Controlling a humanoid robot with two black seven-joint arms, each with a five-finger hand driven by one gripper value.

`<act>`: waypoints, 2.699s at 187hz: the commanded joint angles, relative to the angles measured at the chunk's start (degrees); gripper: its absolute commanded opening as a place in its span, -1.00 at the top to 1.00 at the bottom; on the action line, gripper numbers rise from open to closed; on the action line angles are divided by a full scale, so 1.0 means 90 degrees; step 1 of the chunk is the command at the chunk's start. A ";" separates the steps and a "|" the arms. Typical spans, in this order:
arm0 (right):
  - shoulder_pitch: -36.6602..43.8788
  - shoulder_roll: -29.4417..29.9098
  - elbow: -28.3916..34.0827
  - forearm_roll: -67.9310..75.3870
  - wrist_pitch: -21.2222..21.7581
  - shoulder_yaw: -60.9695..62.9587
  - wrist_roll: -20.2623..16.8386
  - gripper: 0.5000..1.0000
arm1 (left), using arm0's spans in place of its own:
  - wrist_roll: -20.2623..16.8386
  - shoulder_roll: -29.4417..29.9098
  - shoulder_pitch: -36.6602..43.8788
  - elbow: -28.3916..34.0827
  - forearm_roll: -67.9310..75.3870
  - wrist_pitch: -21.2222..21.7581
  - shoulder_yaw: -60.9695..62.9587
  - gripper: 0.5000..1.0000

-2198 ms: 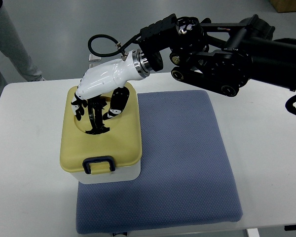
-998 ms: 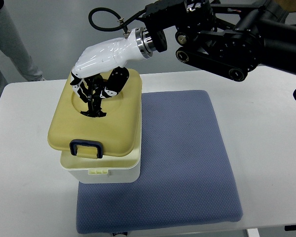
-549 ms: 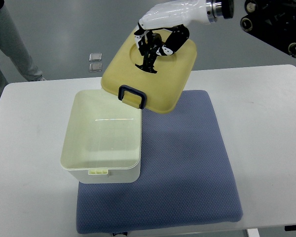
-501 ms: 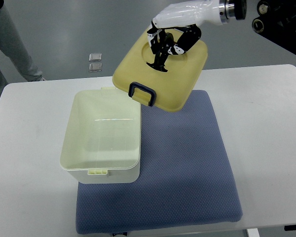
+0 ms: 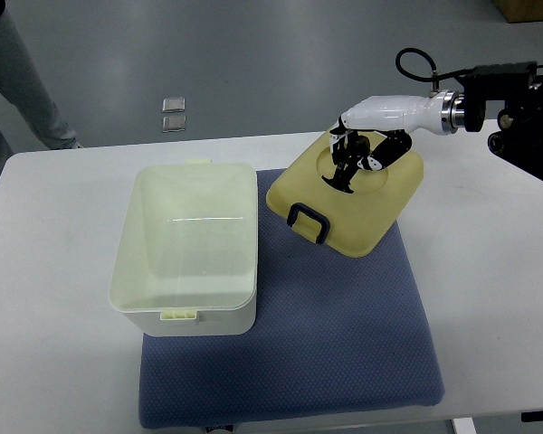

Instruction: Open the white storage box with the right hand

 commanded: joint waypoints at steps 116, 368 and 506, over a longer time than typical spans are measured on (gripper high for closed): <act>-0.0831 0.0350 -0.0001 -0.0060 -0.0136 -0.0007 0.0000 1.00 | 0.0000 0.0000 -0.0005 0.0000 0.0000 0.0000 0.0000 -1.00; -0.2276 0.1043 -0.1515 0.9500 0.0538 0.2200 0.0000 -0.70 | 0.0000 0.0000 -0.0005 0.0000 0.0000 0.0000 0.0000 -1.00; -0.2667 0.1815 -0.1945 1.0731 -0.0185 0.2298 -0.0432 -0.71 | 0.0000 0.0000 -0.0005 0.0000 0.0000 0.0000 0.0000 -1.00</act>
